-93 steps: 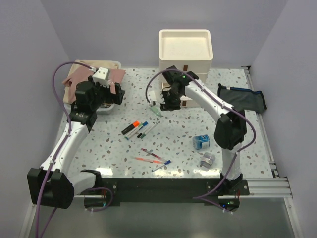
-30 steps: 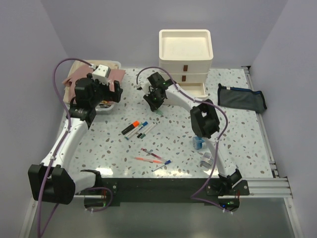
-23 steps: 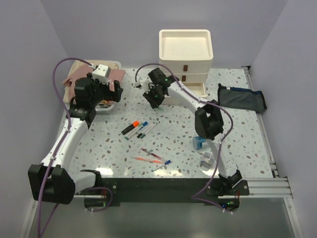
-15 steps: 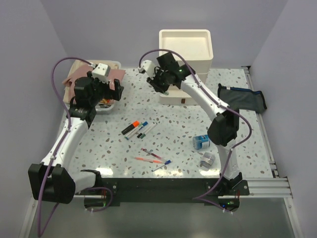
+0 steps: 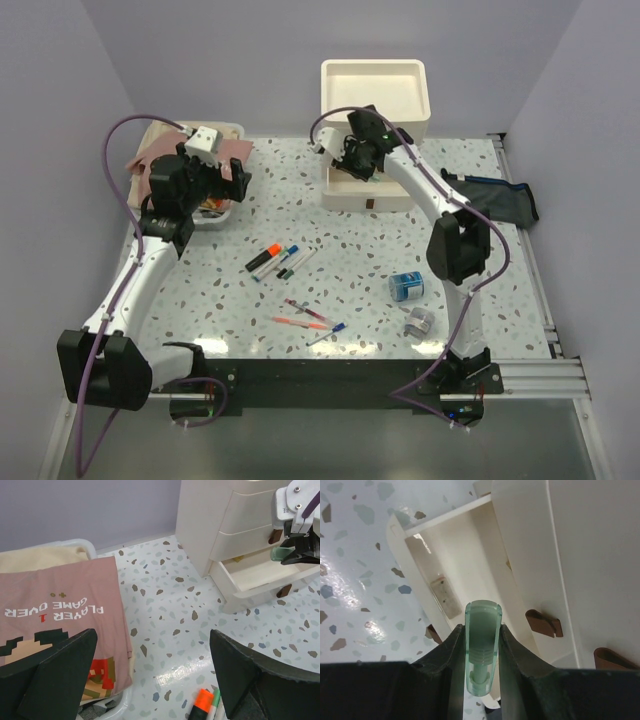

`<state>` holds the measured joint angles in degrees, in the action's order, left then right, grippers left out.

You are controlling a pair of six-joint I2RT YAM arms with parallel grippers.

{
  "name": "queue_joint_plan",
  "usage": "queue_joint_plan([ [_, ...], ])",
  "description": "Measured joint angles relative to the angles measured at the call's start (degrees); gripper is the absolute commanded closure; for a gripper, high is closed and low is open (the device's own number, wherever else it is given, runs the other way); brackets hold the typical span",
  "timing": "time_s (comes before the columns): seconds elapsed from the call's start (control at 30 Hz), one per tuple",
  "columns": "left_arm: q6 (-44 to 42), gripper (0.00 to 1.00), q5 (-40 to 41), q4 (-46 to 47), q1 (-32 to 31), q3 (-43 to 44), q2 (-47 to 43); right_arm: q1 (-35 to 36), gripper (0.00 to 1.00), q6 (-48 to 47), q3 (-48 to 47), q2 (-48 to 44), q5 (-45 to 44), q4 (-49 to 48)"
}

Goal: Sort the stationery into containers
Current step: Place the stationery in the drawer.

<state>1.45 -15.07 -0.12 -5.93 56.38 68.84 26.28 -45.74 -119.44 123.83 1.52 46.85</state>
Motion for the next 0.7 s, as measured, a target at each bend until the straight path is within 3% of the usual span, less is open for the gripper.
queue_joint_plan([
  [0.13, 0.0, 0.0, -0.1, 0.0, 0.0, 0.0, 0.0, -0.1, 0.86, -3.3, 2.2, 0.0, -0.8, -2.3],
  [0.4, 0.0, 0.0, -0.2, 0.1, 0.0, 0.0, 0.7, 0.3, 0.51, -7.7, 9.7, -0.1, -2.1, -7.1],
  [0.6, 0.1, 0.0, -0.3, 0.3, 0.0, 0.0, 1.0, 0.3, 0.49, -8.3, 15.1, -3.3, -2.3, -11.8],
  [0.7, 0.5, 0.0, -0.5, 0.7, 0.0, 0.0, 1.1, 0.3, 0.57, -7.3, 16.2, -6.1, -2.1, -12.8],
])
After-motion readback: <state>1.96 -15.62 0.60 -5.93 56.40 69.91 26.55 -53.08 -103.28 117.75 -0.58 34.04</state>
